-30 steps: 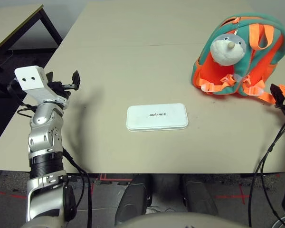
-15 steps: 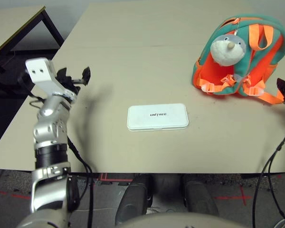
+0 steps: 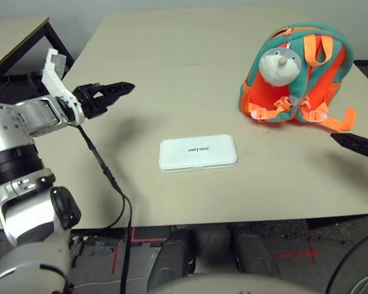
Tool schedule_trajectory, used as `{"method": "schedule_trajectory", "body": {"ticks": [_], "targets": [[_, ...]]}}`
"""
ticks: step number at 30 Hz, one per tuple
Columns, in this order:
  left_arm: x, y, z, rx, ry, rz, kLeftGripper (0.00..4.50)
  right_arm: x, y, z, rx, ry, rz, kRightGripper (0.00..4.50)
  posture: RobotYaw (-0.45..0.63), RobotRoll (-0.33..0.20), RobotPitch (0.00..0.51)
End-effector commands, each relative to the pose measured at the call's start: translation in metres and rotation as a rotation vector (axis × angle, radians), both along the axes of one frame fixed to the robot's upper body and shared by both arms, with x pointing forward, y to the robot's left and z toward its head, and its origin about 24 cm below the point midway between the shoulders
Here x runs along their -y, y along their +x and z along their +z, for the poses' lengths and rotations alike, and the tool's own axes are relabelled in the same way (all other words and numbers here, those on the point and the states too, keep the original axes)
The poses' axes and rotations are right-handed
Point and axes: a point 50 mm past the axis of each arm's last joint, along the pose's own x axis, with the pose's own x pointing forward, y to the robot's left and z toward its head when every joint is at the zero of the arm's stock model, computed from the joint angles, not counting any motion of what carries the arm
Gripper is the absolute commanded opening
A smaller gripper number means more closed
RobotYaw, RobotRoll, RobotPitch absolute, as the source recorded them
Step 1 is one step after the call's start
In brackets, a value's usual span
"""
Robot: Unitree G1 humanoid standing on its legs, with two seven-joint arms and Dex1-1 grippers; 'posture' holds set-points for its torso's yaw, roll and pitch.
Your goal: Put the pencil case into the backpack and zip it.
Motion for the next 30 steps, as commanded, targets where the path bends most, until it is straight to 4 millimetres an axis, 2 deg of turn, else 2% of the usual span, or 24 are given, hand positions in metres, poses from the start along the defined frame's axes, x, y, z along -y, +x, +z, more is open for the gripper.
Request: {"method": "schedule_trajectory", "body": {"ticks": [1,8,9,12,23,24,30], "targets": [[0.003,-0.001,-0.013,-0.079,-0.014,-0.035,4.5,-0.017,0.01,-0.016,-0.063,0.016,0.049,4.47,-0.05,0.0,0.099],[0.009,-0.006,-0.038,-0.2,-0.085,-0.127,4.5,-0.036,0.03,-0.034,-0.129,0.027,0.09,4.47,-0.03,0.0,0.099],[0.009,-0.007,-0.041,-0.217,-0.098,-0.134,4.5,-0.037,0.032,-0.035,-0.134,0.025,0.091,4.33,-0.03,0.0,0.1],[0.009,-0.01,-0.049,-0.26,-0.133,-0.157,4.5,-0.039,0.037,-0.039,-0.162,0.012,0.099,3.7,-0.03,0.0,0.104],[0.02,-0.02,-0.073,-0.355,-0.189,-0.245,4.5,-0.057,0.055,-0.055,-0.235,0.045,0.147,0.16,-0.03,0.0,0.103],[0.023,-0.021,-0.074,-0.358,-0.195,-0.258,4.5,-0.057,0.057,-0.057,-0.237,0.044,0.142,0.03,-0.03,0.0,0.102],[0.031,-0.022,-0.074,-0.371,-0.208,-0.317,4.5,-0.063,0.07,-0.059,-0.226,0.041,0.127,0.03,-0.03,0.0,0.099]]}}
